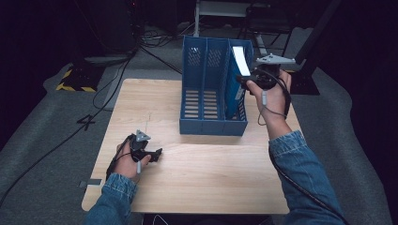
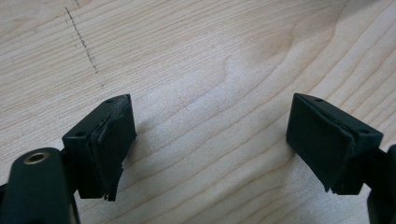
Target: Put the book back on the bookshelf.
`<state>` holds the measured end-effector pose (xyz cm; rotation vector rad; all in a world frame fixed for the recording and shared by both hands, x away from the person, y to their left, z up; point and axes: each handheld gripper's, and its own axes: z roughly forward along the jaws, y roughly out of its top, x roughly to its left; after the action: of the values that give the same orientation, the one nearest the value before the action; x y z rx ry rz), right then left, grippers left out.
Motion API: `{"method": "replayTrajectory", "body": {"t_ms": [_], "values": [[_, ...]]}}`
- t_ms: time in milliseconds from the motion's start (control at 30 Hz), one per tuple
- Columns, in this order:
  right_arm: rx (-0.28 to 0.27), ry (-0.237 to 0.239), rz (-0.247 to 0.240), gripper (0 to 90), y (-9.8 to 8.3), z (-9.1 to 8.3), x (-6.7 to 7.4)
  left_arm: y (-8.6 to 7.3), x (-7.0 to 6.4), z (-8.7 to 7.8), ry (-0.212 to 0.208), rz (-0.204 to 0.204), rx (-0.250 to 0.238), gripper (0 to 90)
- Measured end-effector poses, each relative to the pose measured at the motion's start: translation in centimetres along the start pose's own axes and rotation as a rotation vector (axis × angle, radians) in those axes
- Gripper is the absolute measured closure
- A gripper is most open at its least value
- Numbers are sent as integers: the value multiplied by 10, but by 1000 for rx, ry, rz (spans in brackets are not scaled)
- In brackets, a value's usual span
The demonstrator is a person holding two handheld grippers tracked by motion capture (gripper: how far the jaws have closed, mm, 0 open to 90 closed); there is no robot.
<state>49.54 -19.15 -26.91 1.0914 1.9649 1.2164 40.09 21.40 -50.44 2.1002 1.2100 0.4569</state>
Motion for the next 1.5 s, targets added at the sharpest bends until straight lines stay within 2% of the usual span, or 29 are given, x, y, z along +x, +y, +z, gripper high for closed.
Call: {"method": "replayTrajectory", "body": {"t_ms": [100,300,433,667,733,833,1033,1100,1200,1300,1367,1400,1500], "values": [[1,19,-4,351,-6,-17,-4,0,3,0,-10,4,1,162],[65,61,16,348,-21,-37,-13,0,5,0,-8,4,0,157],[82,73,8,343,-33,-48,-17,1,6,1,-7,5,1,157],[118,110,23,336,-56,-60,-21,2,6,1,0,2,4,153],[136,137,13,336,-69,-63,-22,2,6,1,0,2,4,153],[170,152,6,334,-84,-63,-22,2,5,2,3,-1,0,153],[238,176,26,328,-125,-57,-24,2,5,2,5,-3,-1,153],[268,199,31,326,-144,-52,-24,2,5,2,6,-3,0,153],[289,202,27,319,-162,-49,-24,2,5,2,7,-2,0,153],[285,206,29,318,-181,-42,-25,2,5,2,5,-2,0,153],[334,204,3,316,-190,-35,-24,2,5,2,5,-2,0,153],[338,191,-8,314,-194,-33,-24,2,5,2,6,-1,1,153],[360,198,2,312,-206,-26,-24,1,5,1,5,0,1,153]]}}
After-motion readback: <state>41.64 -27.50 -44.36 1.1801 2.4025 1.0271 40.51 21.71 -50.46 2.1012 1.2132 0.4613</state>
